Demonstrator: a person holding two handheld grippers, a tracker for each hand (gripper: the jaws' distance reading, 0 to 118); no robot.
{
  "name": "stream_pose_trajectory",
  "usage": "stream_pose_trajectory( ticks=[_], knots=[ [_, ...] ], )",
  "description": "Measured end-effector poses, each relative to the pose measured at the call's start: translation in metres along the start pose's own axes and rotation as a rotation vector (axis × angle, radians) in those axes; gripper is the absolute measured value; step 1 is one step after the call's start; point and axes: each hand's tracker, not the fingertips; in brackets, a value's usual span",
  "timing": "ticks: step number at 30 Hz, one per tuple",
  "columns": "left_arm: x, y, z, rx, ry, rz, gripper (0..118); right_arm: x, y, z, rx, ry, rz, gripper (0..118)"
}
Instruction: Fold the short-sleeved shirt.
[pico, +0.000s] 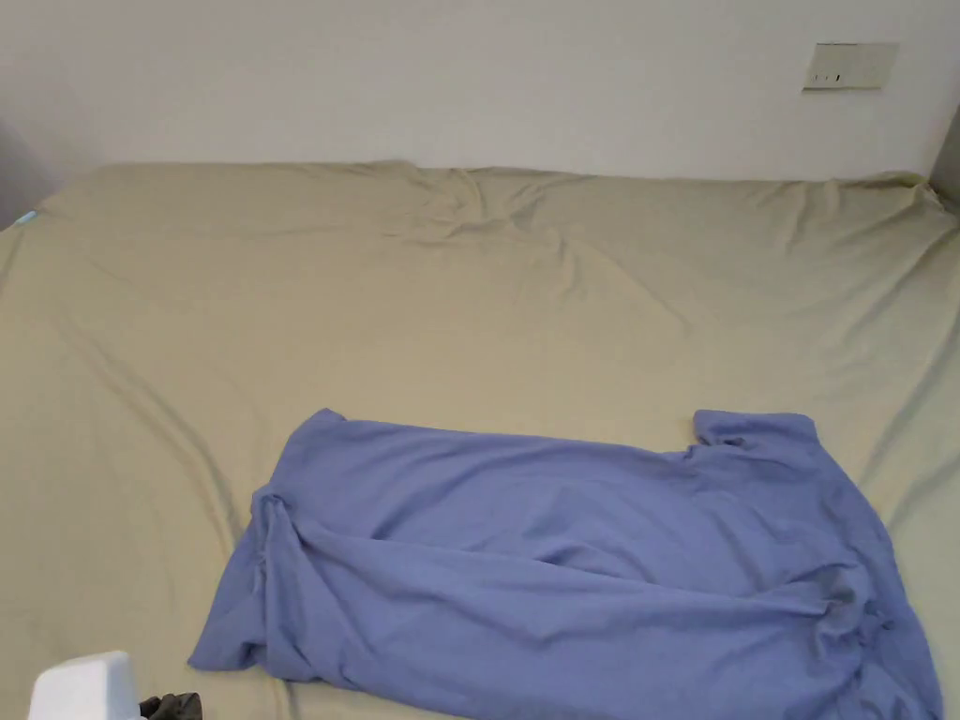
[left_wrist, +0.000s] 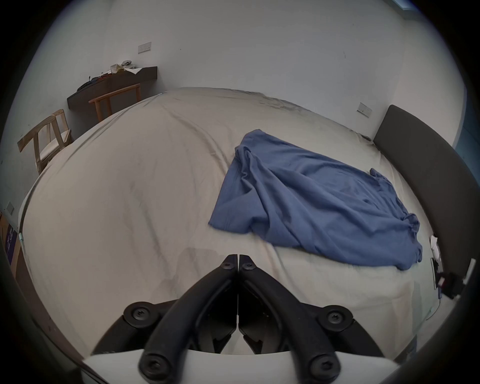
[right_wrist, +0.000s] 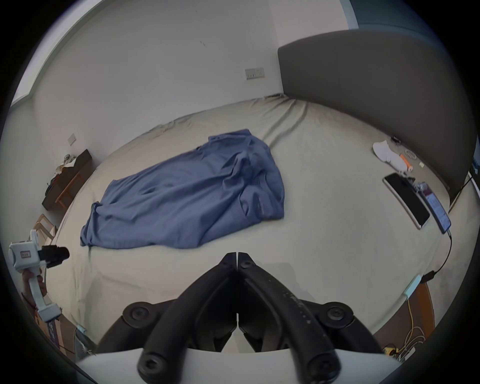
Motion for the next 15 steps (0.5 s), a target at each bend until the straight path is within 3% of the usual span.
stream_pose_trajectory(
  ticks=[3, 5, 7, 8, 11, 12, 13, 14, 15],
  knots=[
    [-0.005, 0.023, -0.02, 0.035, -0.031, 0.024, 5, 0.0, 0.002, 0.002, 0.0, -0.009, -0.001, 2],
    [-0.007, 0.037, -0.037, 0.036, -0.045, 0.023, 28, 0.0, 0.006, 0.003, 0.011, -0.01, -0.01, 2],
    [-0.005, 0.046, -0.057, 0.022, -0.047, -0.03, 68, 0.002, 0.011, 0.006, 0.023, -0.002, -0.024, 2],
    [-0.003, 0.049, -0.065, 0.007, -0.03, -0.071, 79, 0.001, 0.013, 0.005, 0.027, -0.004, -0.028, 2],
    [0.002, 0.05, -0.084, -0.029, -0.05, -0.128, 83, 0.004, 0.019, 0.004, 0.03, -0.022, -0.029, 8],
    [0.004, 0.049, -0.089, -0.041, -0.069, -0.138, 83, 0.004, 0.021, 0.003, 0.027, -0.027, -0.029, 20],
    [0.005, 0.047, -0.094, -0.057, -0.077, -0.151, 77, 0.006, 0.023, 0.001, 0.023, -0.034, -0.034, 46],
    [0.006, 0.045, -0.1, -0.078, -0.064, -0.167, 70, 0.007, 0.025, -0.001, 0.015, -0.036, -0.036, 61],
    [0.006, 0.043, -0.109, -0.115, -0.024, -0.185, 70, 0.008, 0.027, -0.006, 0.004, -0.038, -0.034, 61]
  ],
)
